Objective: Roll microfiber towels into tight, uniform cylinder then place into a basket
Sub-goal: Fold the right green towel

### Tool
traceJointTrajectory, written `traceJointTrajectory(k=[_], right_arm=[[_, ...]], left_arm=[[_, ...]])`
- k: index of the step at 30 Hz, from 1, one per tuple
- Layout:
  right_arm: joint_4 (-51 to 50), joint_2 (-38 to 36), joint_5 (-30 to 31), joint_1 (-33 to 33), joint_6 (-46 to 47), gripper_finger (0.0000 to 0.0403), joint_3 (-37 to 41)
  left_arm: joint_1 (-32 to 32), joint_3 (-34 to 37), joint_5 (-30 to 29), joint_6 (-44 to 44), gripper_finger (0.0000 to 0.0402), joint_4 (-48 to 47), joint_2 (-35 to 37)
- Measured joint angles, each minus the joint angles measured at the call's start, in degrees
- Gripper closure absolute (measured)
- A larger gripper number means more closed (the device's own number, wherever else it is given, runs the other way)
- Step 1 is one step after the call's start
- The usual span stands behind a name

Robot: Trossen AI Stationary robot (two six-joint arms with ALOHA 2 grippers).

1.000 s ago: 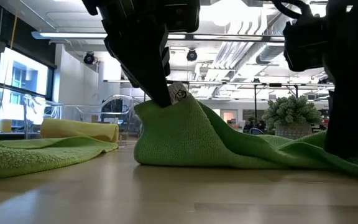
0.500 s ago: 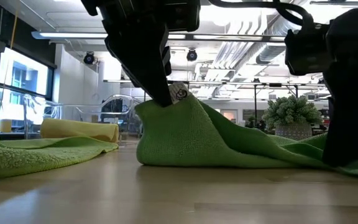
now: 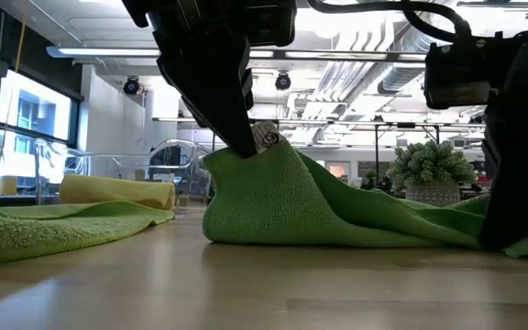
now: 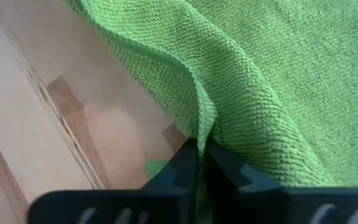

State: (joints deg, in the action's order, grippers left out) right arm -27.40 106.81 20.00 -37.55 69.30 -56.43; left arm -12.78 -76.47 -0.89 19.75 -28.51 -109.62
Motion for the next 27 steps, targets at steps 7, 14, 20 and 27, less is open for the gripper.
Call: traceJointTrajectory(k=[7, 14, 20, 27], right_arm=[[-4.2, -4.9, -2.7, -0.6, -6.3, 0.0392, -1.9], [-3.6, -12.9, -2.0, -2.0, -13.0, 0.0399, -3.3], [-5.9, -22.0, -0.1, -2.6, -18.4, 0.0401, -3.5], [-14.4, -35.3, 7.0, -1.6, -26.8, 0.0402, -3.6]], left_arm=[[0.0, 0.0, 0.0, -0.1, 0.0401, -0.2, 0.2], [0.0, 0.0, -5.0, -4.2, 0.0401, -3.3, 4.4], [0.2, 0.0, -14.6, -9.0, 0.0401, -8.4, 11.8], [1.7, -0.1, -29.5, -22.0, 0.0402, -7.9, 21.6]])
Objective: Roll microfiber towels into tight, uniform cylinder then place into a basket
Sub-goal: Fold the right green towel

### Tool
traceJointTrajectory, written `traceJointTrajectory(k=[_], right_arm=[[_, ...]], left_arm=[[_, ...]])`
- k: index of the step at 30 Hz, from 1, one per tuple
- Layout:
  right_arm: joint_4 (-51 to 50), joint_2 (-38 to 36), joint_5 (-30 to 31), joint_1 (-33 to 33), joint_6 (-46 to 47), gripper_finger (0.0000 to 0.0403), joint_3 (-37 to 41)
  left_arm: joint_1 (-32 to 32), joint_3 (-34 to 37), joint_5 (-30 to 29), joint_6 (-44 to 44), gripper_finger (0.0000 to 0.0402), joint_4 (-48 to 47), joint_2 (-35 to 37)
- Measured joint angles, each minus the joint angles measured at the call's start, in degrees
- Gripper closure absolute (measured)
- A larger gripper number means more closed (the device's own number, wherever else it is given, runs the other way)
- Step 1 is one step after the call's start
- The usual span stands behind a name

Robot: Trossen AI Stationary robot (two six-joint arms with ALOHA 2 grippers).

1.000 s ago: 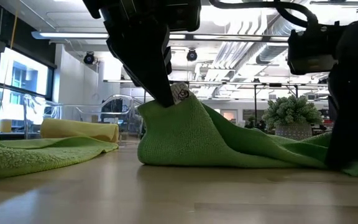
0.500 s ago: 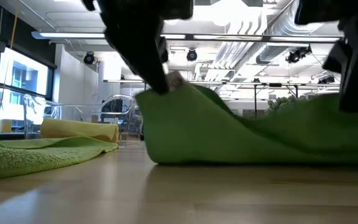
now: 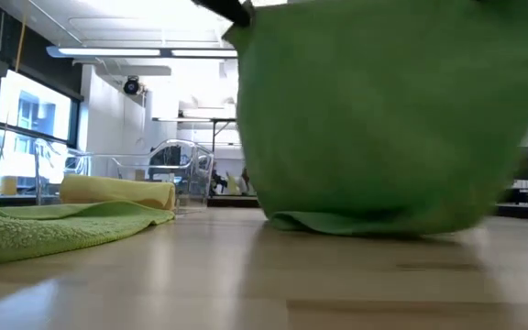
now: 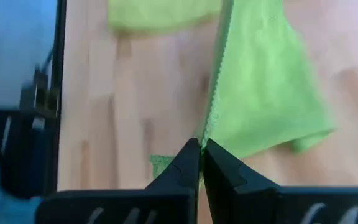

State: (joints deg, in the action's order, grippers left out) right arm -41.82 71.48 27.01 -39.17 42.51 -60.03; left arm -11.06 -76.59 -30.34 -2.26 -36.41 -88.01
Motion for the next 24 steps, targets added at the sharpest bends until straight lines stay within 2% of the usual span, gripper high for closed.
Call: traceJointTrajectory(k=[4, 11, 17, 19, 24], right_arm=[[-2.6, -7.4, 5.9, 2.1, -8.3, 0.0402, 0.0], [-2.9, -17.3, 13.4, 9.1, -30.7, 0.0402, -0.7], [-2.7, -21.4, 21.5, 16.3, -43.0, 0.0402, -5.4], [-2.8, -21.4, 21.5, 18.7, -46.1, 0.0402, -6.7], [-4.4, -20.6, 12.0, 23.5, -55.3, 0.0402, -8.0]], left_arm=[[1.9, 0.0, -8.7, -7.3, 0.0402, 3.1, 4.3], [7.9, 0.1, -15.1, -24.5, 0.0402, 17.6, 6.6], [13.6, 0.1, -19.4, -38.8, 0.0402, 32.2, 6.6], [15.2, 0.1, -18.5, -39.7, 0.0402, 34.4, 6.6], [17.8, 0.1, -13.2, -39.8, 0.0402, 33.3, 6.6]])
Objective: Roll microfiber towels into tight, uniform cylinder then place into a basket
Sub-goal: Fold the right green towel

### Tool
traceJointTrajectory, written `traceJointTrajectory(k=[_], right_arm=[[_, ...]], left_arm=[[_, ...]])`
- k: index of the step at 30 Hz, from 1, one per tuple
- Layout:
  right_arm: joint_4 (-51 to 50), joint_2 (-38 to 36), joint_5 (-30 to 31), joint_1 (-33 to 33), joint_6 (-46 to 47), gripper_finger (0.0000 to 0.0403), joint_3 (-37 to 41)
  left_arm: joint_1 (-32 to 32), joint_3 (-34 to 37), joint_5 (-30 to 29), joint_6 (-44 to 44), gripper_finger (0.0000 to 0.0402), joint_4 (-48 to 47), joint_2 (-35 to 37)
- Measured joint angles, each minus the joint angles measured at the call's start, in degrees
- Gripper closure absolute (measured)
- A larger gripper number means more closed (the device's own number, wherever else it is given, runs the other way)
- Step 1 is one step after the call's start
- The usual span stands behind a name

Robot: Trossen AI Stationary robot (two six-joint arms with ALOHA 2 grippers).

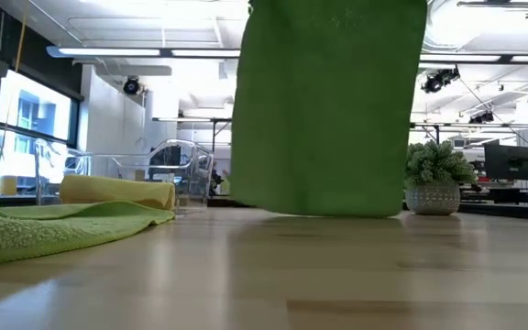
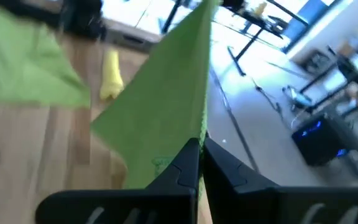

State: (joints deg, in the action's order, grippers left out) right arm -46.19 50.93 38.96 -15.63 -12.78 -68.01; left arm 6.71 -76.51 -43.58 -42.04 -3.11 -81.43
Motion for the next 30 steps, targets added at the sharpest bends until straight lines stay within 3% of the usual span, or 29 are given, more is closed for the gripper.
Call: traceJointTrajectory(k=[6, 12, 16, 19, 23, 26, 30], right_arm=[[0.2, 0.1, 8.4, 7.4, -13.4, 0.0402, -0.3], [6.1, 0.2, 8.4, 15.6, -22.0, 0.0402, -0.3], [10.0, 0.1, 7.8, 18.0, -21.9, 0.0402, -0.3], [7.0, 0.1, 4.9, 17.9, -16.1, 0.0402, -0.3], [-3.6, 0.4, -2.7, 16.3, -1.2, 0.0402, -0.2], [-9.6, 0.4, -6.0, 13.9, 12.6, 0.0402, 1.9], [-8.4, 0.5, -15.3, 8.8, 25.8, 0.0402, 8.0]], left_arm=[[5.2, 0.1, 1.6, -5.3, 0.0402, 2.8, -1.5], [9.9, 0.0, 5.6, -9.6, 0.0402, 12.8, -3.4], [10.1, 0.0, 4.8, -9.6, 0.0402, 14.7, -3.8], [8.3, 0.0, 1.8, -7.6, 0.0402, 10.3, -3.8], [4.9, 0.0, 0.2, 0.4, 0.0402, -1.5, -3.8], [1.9, 0.0, 6.0, 12.9, 0.0402, -12.4, -3.8], [-3.0, 0.1, 15.9, 28.1, 0.0402, -21.6, -4.5]])
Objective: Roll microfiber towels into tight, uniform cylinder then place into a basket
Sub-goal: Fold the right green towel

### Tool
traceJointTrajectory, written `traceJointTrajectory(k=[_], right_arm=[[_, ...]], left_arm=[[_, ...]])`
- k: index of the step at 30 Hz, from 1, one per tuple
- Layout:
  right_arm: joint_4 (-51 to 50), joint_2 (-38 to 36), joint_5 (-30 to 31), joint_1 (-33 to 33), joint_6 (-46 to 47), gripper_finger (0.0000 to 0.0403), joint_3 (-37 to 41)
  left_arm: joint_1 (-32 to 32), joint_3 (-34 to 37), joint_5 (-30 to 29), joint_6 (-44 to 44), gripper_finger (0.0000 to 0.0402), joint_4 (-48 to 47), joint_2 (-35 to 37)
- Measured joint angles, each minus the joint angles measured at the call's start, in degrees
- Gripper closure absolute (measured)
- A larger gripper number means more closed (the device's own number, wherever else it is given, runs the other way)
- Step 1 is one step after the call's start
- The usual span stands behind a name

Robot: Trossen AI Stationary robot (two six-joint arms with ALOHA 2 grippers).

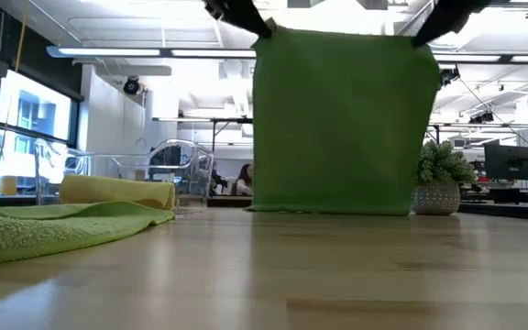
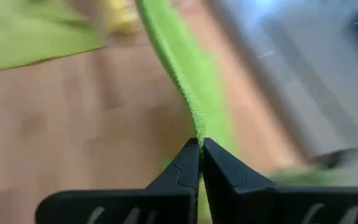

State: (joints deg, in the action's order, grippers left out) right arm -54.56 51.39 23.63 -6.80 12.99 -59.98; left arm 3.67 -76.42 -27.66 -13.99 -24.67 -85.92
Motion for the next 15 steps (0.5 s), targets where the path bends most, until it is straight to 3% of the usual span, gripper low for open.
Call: traceJointTrajectory(k=[6, 10, 15], right_arm=[[19.2, 1.1, -10.5, -10.3, 15.5, 0.0402, 13.8], [34.3, 2.3, -12.3, -17.4, 23.3, 0.0402, 21.8], [45.4, 4.4, -13.5, -24.6, 32.0, 0.0402, 26.9]], left_arm=[[-9.6, -0.2, 2.8, 12.3, 0.0402, -1.9, -2.7], [-15.5, -0.1, 5.3, 19.0, 0.0402, -3.6, -6.0], [-21.8, -0.1, 8.4, 25.0, 0.0402, -4.9, -11.1]])
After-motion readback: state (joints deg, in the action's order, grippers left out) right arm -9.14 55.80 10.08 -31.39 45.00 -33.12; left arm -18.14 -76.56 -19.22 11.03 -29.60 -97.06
